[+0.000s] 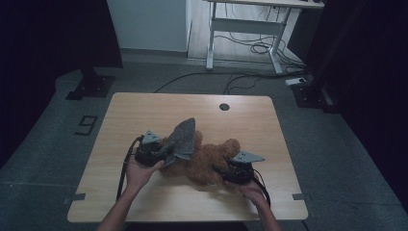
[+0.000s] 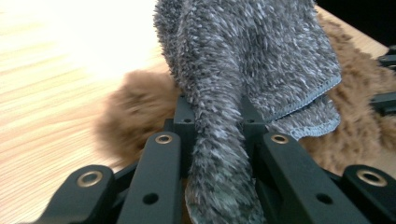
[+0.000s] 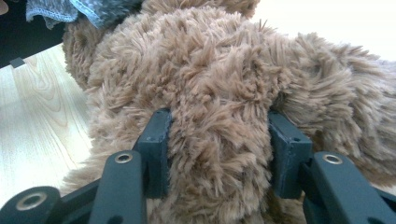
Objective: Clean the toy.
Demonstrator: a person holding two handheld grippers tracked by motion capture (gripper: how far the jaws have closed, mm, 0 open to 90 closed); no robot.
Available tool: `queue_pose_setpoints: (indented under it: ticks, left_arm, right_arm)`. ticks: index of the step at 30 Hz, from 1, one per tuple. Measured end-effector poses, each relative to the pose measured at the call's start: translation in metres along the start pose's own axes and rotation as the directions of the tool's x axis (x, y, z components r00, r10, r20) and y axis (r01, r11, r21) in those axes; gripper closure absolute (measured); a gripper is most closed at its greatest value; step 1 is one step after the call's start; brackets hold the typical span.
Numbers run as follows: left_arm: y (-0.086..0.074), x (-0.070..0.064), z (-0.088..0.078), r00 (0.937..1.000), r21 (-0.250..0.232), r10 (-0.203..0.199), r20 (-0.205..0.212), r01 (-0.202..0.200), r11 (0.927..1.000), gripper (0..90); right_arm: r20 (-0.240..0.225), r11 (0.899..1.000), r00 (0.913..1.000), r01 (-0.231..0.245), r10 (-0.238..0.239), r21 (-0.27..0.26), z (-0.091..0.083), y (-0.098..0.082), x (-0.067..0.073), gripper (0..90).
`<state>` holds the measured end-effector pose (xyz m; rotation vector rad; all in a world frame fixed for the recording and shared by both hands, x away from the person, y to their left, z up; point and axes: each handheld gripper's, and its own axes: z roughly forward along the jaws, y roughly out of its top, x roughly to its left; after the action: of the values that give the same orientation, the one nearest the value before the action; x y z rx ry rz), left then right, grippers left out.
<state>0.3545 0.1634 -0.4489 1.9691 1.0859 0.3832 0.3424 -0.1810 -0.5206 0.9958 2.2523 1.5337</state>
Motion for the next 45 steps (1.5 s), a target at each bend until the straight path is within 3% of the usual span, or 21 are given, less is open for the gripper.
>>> queue_pose_setpoints:
  ticks: [7,11,14,18,22,25,27,29,33,36,41,45]
  left_arm:
    - [-0.019,0.023,-0.009,0.9976,-0.007,-0.062,-0.029,0.062,0.9980,75.6]
    - [-0.036,0.033,-0.007,0.9946,0.036,-0.081,-0.065,0.083,0.9959,75.6]
    - [-0.055,0.040,0.006,0.9922,0.089,-0.119,-0.037,0.122,0.9885,75.7]
    - [-0.072,0.045,0.021,0.9869,0.114,-0.161,-0.018,0.162,0.9802,75.8]
    - [-0.069,0.048,0.016,0.9881,0.109,-0.152,-0.024,0.154,0.9821,75.8]
    - [-0.052,0.043,0.001,0.9914,0.054,-0.127,-0.030,0.129,0.9902,75.8]
    - [-0.035,0.034,-0.008,0.9956,0.008,-0.087,-0.036,0.087,0.9962,75.8]
    - [-0.013,0.017,-0.015,0.9990,-0.032,-0.021,-0.040,0.020,0.9993,75.7]
    - [0.019,-0.020,-0.007,0.9976,-0.067,0.068,0.014,-0.067,0.9955,75.7]
    - [0.040,-0.057,0.015,0.9873,-0.058,0.135,0.084,-0.130,0.9897,75.7]
    - [0.066,-0.108,0.057,0.9685,-0.033,0.209,0.135,-0.206,0.9780,75.6]
    - [0.082,-0.126,0.095,0.9683,0.026,0.218,0.123,-0.222,0.9746,75.6]
  right_arm:
    - [-0.002,1.000,1.0000,0.000,0.000,-0.004,0.000,-0.001,0.000,49.4]
    - [-0.004,1.000,1.0000,-0.002,0.002,-0.003,-0.001,-0.001,0.000,48.9]
    - [-0.003,1.000,1.0000,-0.002,0.002,-0.002,-0.001,-0.001,0.000,48.4]
    - [-0.001,1.000,1.0000,-0.002,0.002,-0.003,-0.001,-0.001,0.000,48.2]
    - [-0.003,1.000,1.0000,-0.002,0.002,-0.003,-0.001,-0.001,-0.001,48.0]
    - [-0.004,1.000,1.0000,-0.004,0.004,-0.004,-0.001,-0.001,-0.002,47.7]
    - [0.000,1.000,1.0000,0.002,-0.002,-0.002,-0.002,-0.001,-0.001,47.6]
    - [0.003,1.000,1.0000,0.007,-0.007,0.000,-0.002,-0.001,0.000,47.6]
    - [0.002,1.000,1.0000,0.007,-0.007,0.000,-0.002,-0.001,-0.001,47.4]
    - [0.004,1.000,1.0000,0.009,-0.009,0.001,-0.002,-0.001,0.000,47.3]
    - [0.001,1.000,0.9999,0.013,-0.013,0.003,-0.002,0.000,-0.001,47.2]
    - [0.003,1.000,0.9999,0.012,-0.012,0.004,-0.003,-0.001,0.000,47.2]
